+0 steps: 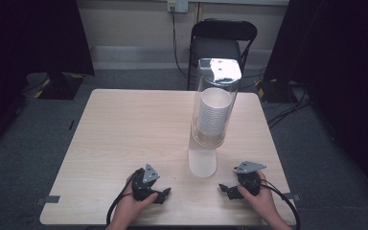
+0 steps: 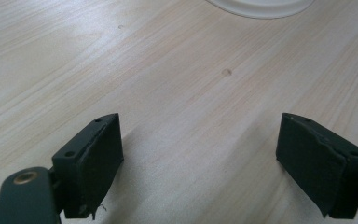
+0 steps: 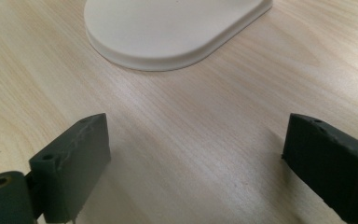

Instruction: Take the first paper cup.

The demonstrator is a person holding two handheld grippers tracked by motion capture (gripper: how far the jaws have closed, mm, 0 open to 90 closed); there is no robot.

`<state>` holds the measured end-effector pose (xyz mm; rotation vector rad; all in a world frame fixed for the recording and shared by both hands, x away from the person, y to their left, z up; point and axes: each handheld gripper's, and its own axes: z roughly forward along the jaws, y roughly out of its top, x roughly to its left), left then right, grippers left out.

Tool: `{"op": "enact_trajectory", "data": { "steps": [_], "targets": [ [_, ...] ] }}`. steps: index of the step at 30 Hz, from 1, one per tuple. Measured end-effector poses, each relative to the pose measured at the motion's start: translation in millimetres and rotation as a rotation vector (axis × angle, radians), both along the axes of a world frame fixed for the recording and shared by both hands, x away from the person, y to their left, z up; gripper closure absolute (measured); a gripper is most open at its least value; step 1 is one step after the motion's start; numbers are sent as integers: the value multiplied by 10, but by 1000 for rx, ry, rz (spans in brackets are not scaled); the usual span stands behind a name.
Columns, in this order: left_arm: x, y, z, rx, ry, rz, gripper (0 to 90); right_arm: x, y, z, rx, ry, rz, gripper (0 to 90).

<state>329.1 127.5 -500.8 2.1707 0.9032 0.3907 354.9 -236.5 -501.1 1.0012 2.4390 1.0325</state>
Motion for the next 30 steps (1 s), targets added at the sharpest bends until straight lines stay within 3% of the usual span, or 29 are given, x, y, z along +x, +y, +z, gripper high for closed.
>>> {"op": "enact_trajectory", "data": {
  "steps": [4,6,8,9,10,12,14,23,24,30],
  "targets": [
    [0,2,4,5,3,-1,142,-26,75,-2,-6,6,-44,27],
    [1,1,4,3,4,1,141,-56,113,2,-6,-1,-29,47],
    [2,1,4,2,4,0,141,-82,145,30,9,-3,-11,212],
    [3,0,3,2,3,-1,141,-86,156,50,17,-6,-6,212],
    [3,0,3,2,3,-1,141,-78,183,80,34,-16,-6,136],
    [3,0,3,2,3,-1,141,-70,223,156,49,-25,-2,191],
    [3,1,3,2,2,-1,140,-52,255,221,78,-34,7,159],
    [3,1,4,3,3,-1,140,96,348,504,159,-63,-1,178],
    [3,1,4,3,3,-1,140,153,385,589,185,-79,1,175],
    [5,2,4,3,3,-3,140,280,491,803,236,-132,4,163]
  ]
}}
